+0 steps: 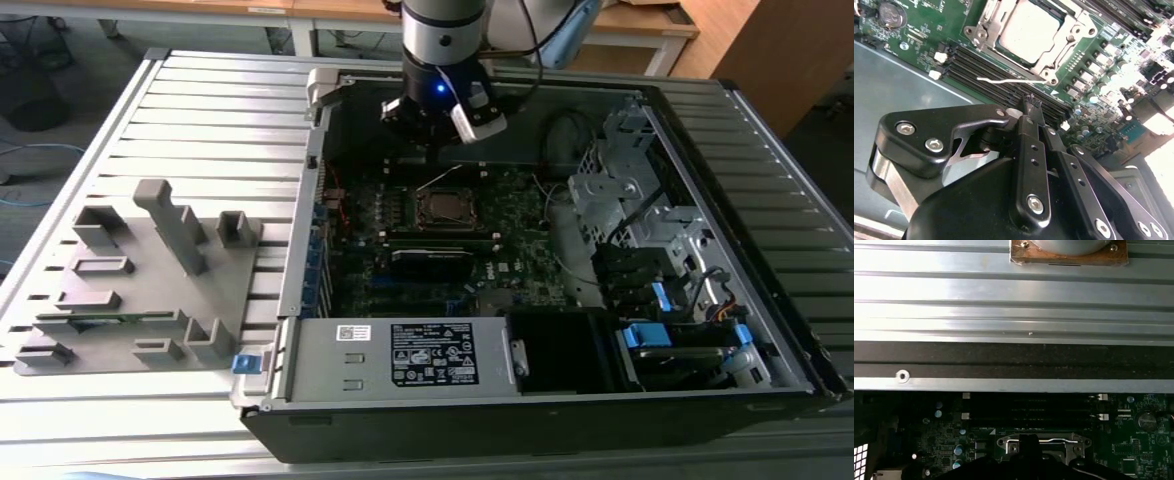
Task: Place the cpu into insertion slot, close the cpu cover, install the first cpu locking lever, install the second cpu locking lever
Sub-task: 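Install the first cpu locking lever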
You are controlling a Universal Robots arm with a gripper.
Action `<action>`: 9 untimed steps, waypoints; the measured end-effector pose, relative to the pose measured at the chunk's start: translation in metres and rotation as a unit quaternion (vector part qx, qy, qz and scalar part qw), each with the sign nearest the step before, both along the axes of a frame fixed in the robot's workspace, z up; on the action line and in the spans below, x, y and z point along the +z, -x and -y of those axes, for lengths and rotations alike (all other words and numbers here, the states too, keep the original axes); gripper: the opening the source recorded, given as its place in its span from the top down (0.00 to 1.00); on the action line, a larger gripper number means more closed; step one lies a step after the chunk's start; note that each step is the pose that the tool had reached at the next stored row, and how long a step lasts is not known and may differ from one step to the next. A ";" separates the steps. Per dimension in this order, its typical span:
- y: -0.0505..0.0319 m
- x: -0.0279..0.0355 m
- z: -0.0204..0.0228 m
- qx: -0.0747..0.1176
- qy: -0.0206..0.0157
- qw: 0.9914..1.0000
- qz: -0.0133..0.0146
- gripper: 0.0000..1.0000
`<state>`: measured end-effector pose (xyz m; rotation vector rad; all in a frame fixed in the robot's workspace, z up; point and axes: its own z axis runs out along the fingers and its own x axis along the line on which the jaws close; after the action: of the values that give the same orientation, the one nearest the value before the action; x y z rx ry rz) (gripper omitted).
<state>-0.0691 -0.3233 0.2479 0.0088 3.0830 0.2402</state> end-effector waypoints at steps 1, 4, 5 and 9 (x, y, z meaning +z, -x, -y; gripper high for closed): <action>-0.0011 -0.0001 0.0000 0.000 0.000 1.000 0.000 0.90; -0.0026 -0.0003 0.0000 0.000 0.000 1.000 0.000 0.90; -0.0026 -0.0003 0.0000 0.000 0.000 1.000 0.000 0.90; -0.0027 -0.0003 0.0000 0.000 -0.005 1.000 0.000 0.90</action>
<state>-0.0664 -0.3233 0.2476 0.0092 3.0818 0.2552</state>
